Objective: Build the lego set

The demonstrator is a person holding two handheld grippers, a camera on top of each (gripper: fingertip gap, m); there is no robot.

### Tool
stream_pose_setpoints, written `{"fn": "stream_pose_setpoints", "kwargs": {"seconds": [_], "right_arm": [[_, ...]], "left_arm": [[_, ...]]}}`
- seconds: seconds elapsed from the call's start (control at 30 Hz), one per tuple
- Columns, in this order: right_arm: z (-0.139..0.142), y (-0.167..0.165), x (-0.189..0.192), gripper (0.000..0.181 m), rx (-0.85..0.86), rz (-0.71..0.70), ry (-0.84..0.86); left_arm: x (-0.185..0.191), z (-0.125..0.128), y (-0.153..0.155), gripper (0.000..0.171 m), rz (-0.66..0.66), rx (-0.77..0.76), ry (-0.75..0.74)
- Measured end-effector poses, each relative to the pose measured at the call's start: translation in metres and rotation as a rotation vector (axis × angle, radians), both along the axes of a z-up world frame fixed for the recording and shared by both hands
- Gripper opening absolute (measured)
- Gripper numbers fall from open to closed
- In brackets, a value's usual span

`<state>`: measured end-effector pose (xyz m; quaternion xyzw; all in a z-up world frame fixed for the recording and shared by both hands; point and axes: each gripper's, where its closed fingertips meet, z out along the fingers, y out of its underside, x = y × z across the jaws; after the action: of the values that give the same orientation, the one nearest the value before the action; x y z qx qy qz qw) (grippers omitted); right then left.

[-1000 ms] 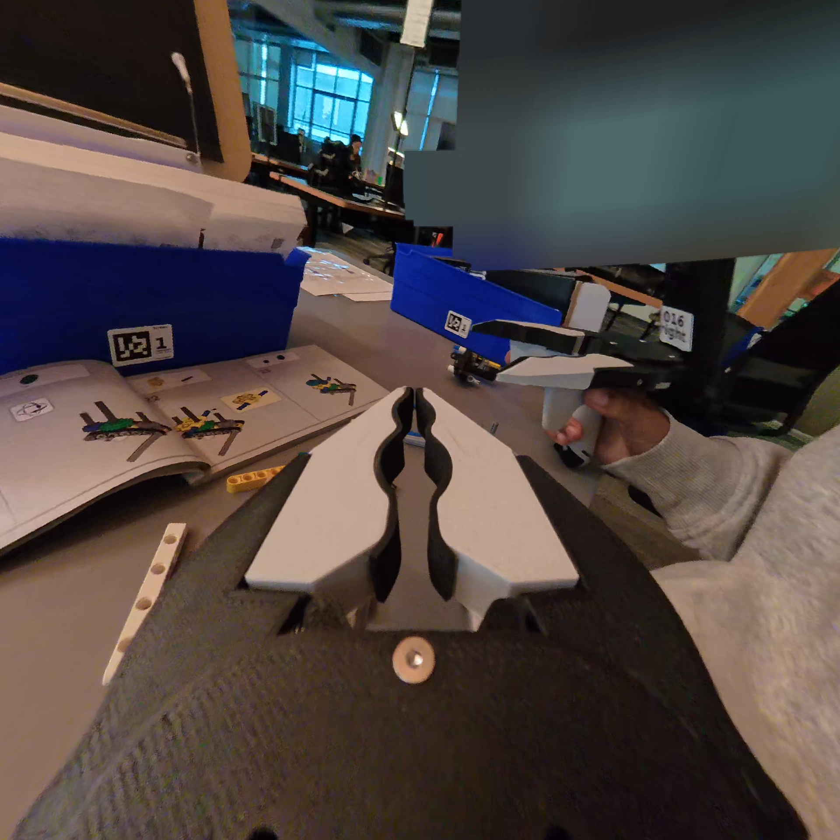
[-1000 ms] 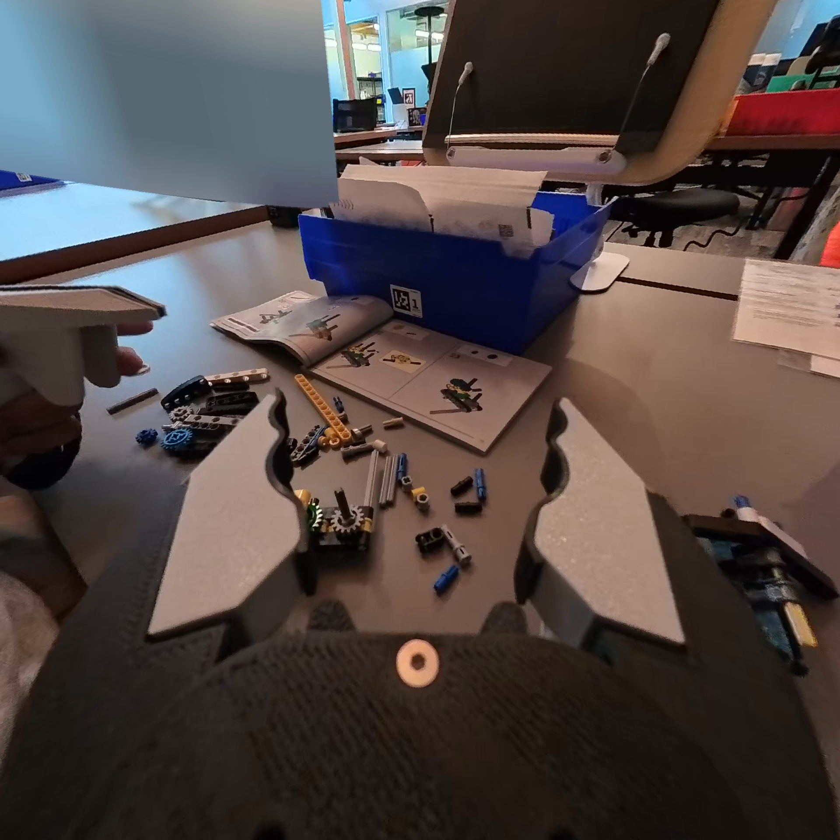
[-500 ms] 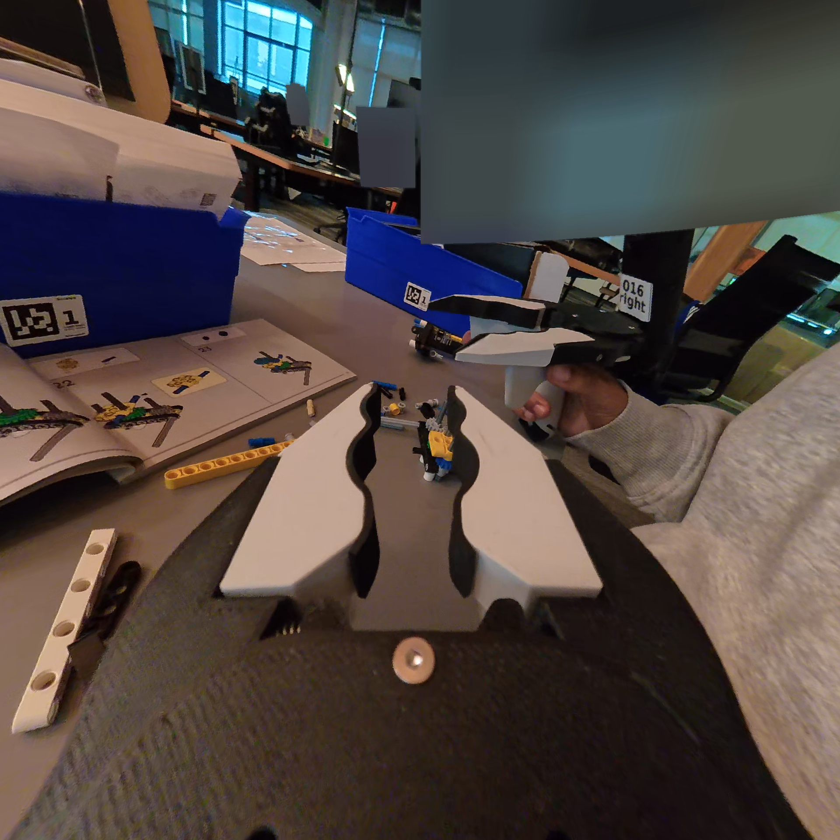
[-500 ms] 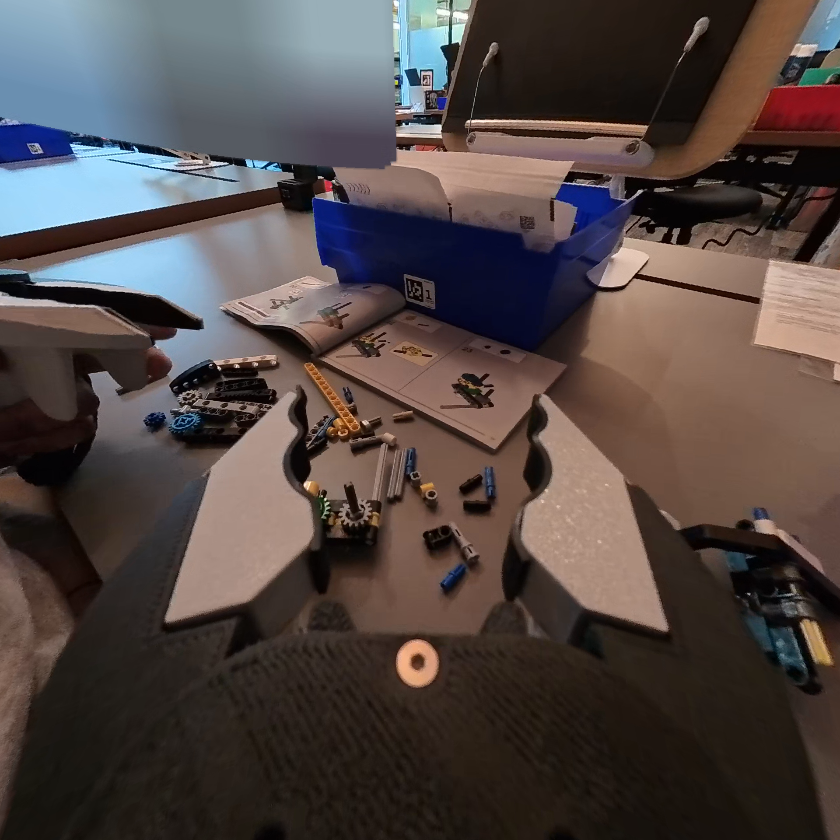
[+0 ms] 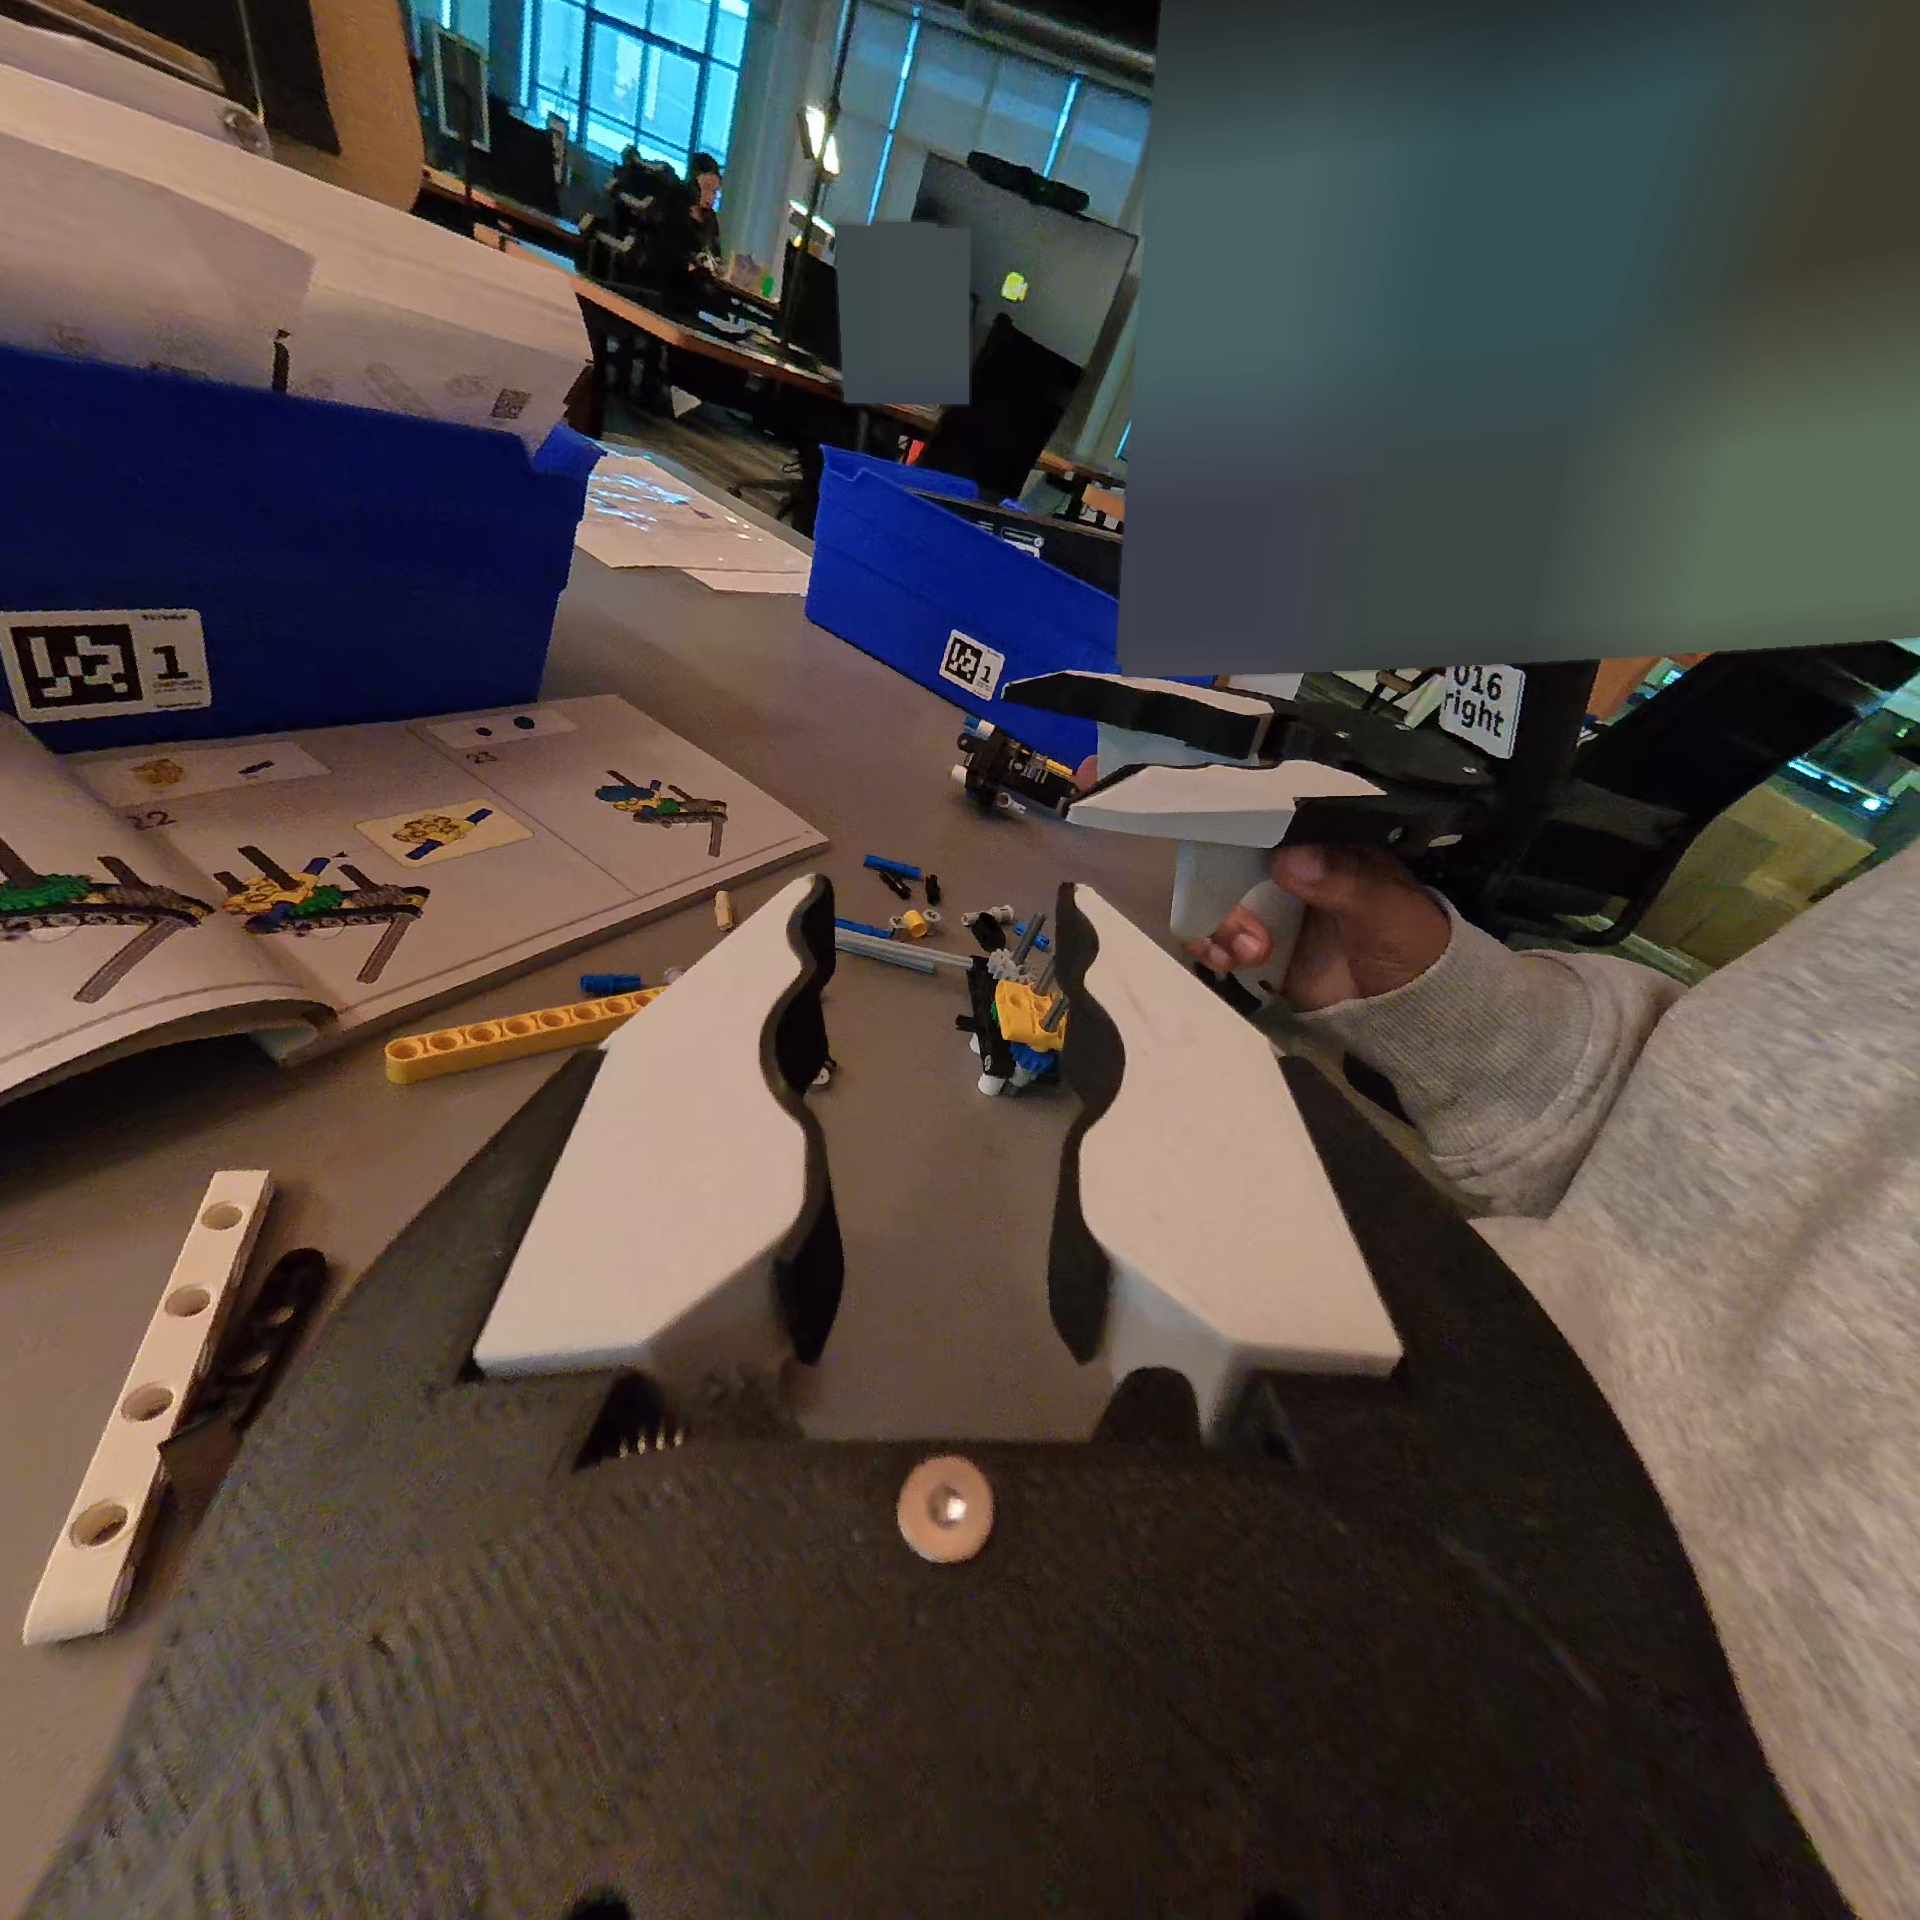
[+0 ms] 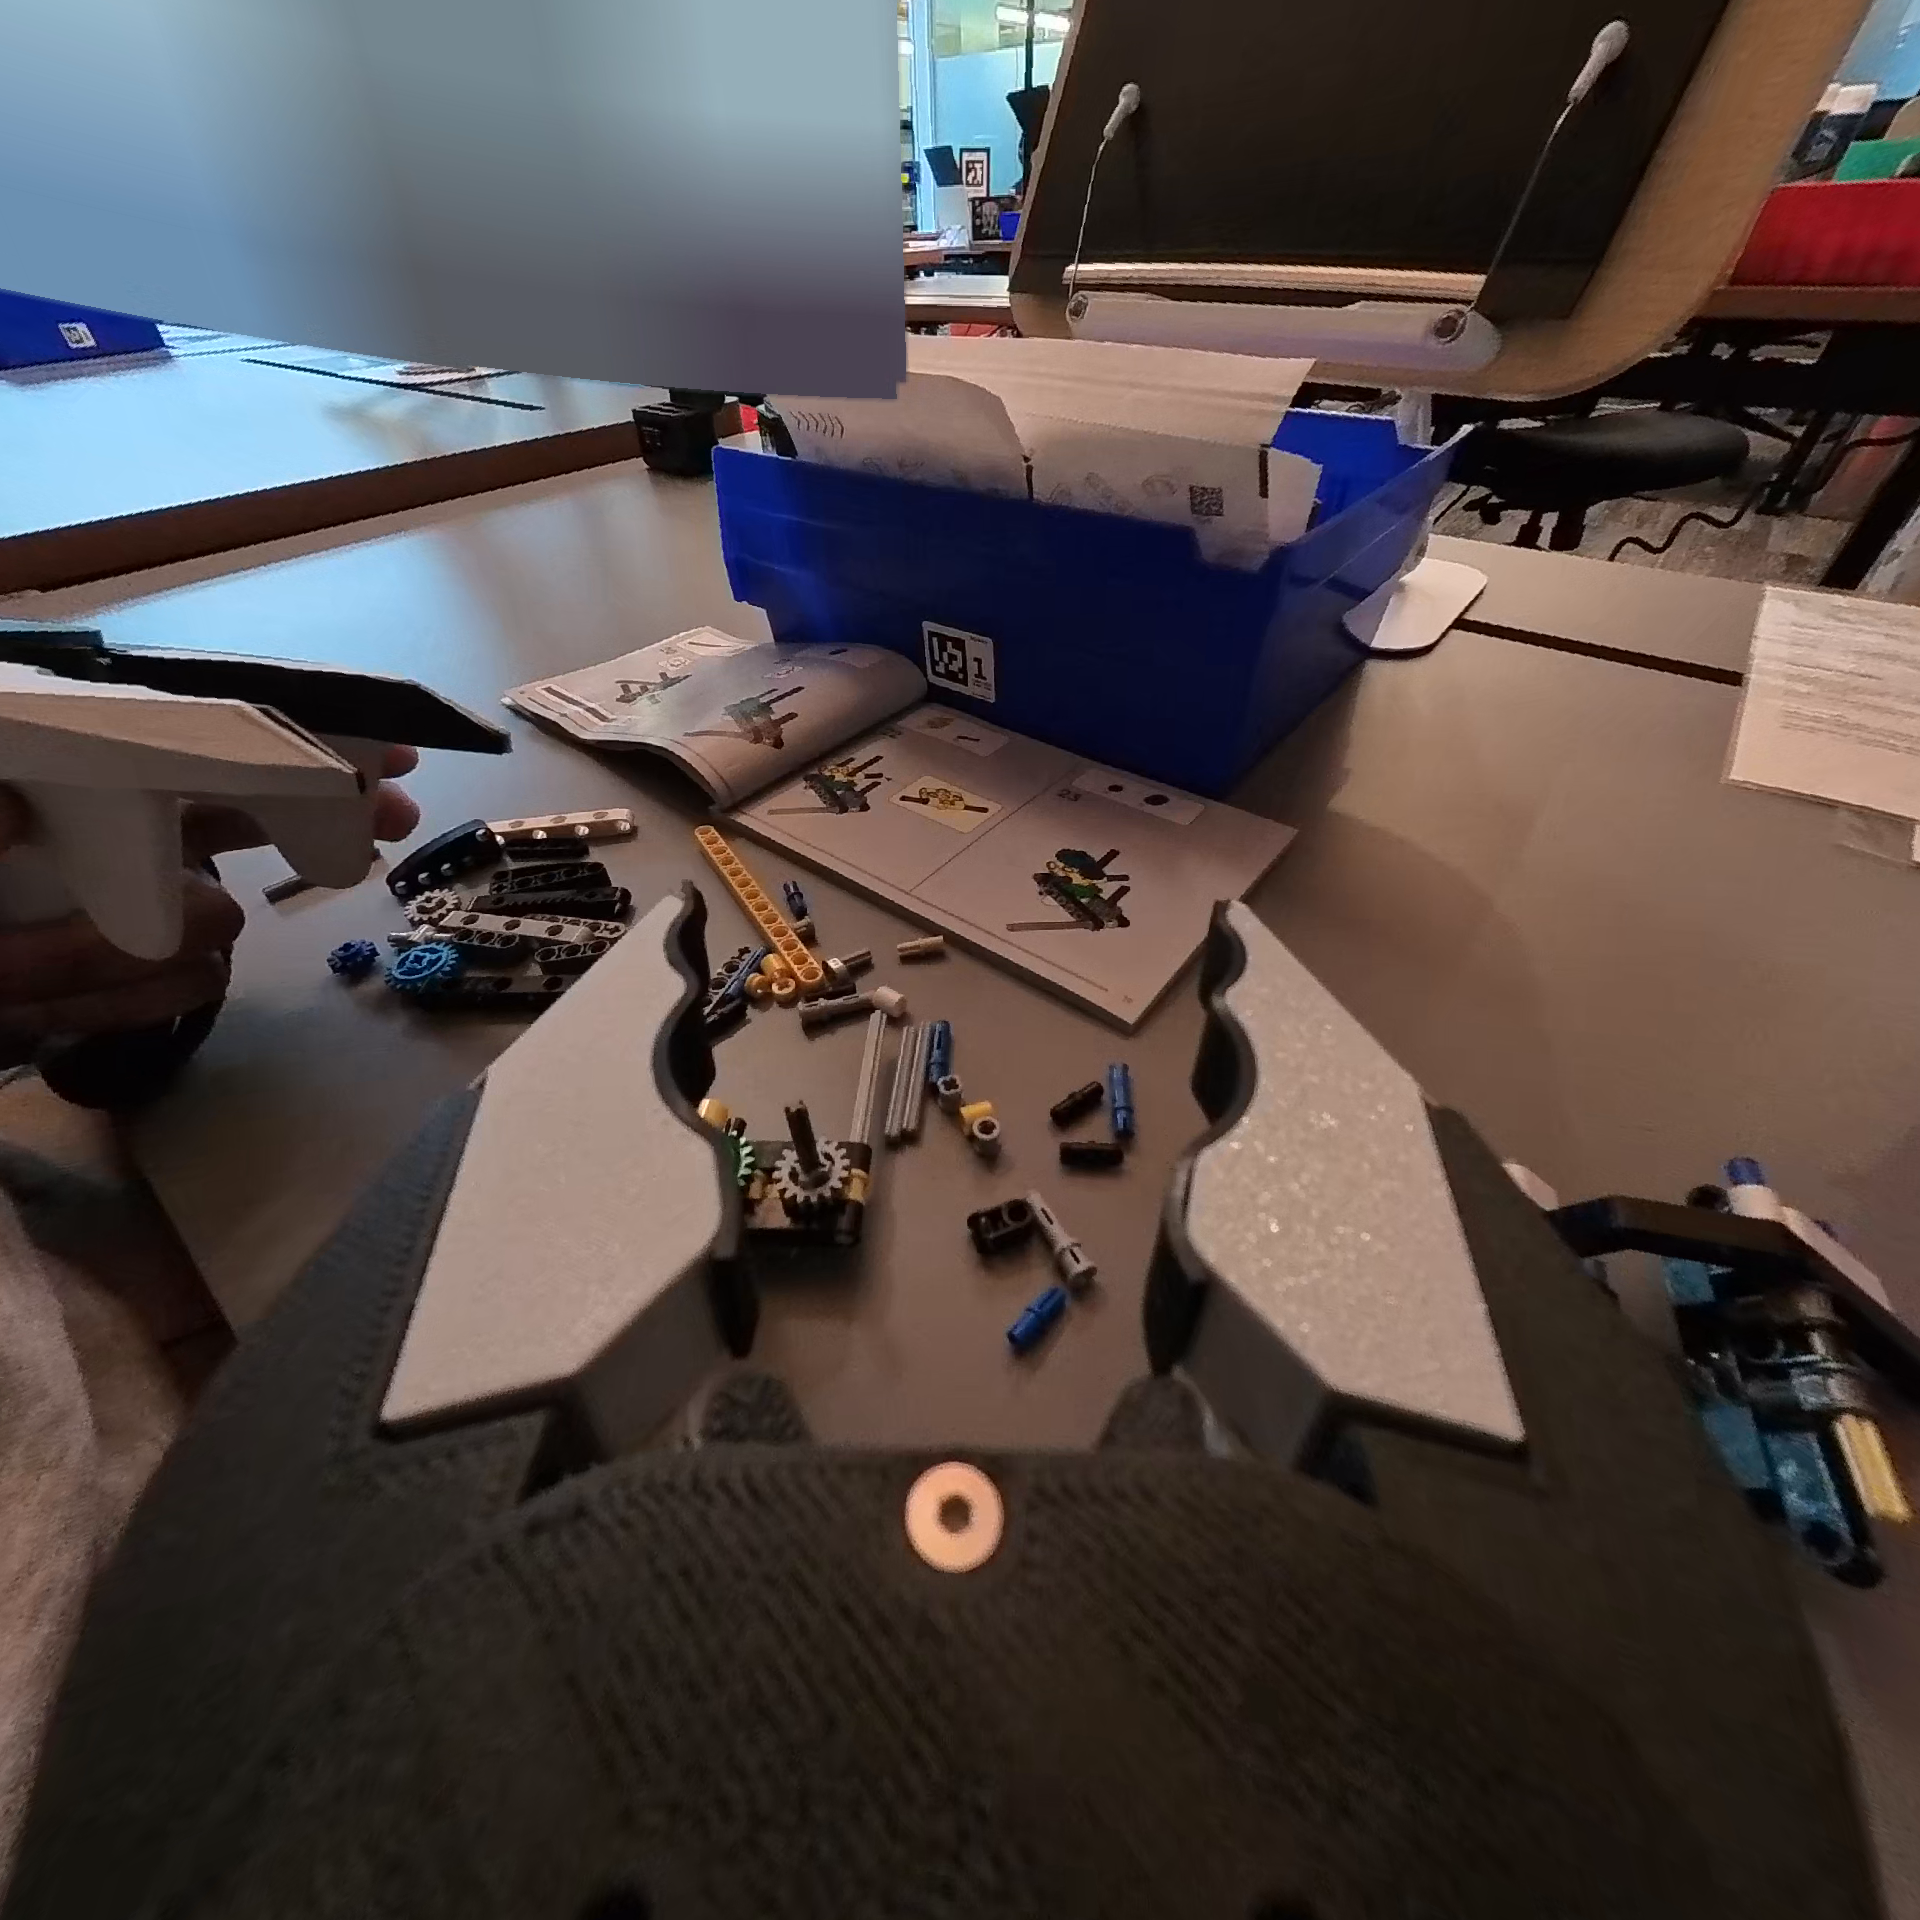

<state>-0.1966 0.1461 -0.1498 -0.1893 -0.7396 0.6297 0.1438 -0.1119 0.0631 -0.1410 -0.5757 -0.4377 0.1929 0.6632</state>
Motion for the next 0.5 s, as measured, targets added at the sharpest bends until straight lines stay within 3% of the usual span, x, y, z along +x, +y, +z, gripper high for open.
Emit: {"fn": "stream_pose_setpoints", "kwargs": {"seconds": [0.2, 0.3, 0.5], "right_arm": [[0.019, 0.019, -0.008, 0.068, -0.156, -0.038, -0.014], [0.024, 0.028, -0.014, 0.068, -0.236, -0.033, -0.081], [0.019, 0.020, -0.009, 0.066, -0.214, 0.008, -0.106]], "left_arm": [[0.000, 0.000, 0.001, 0.040, -0.005, -0.007, 0.003], [0.001, 0.000, 0.002, 0.040, -0.007, -0.013, 0.003], [0.000, 0.000, 0.002, 0.041, -0.007, -0.009, -0.001]]}}
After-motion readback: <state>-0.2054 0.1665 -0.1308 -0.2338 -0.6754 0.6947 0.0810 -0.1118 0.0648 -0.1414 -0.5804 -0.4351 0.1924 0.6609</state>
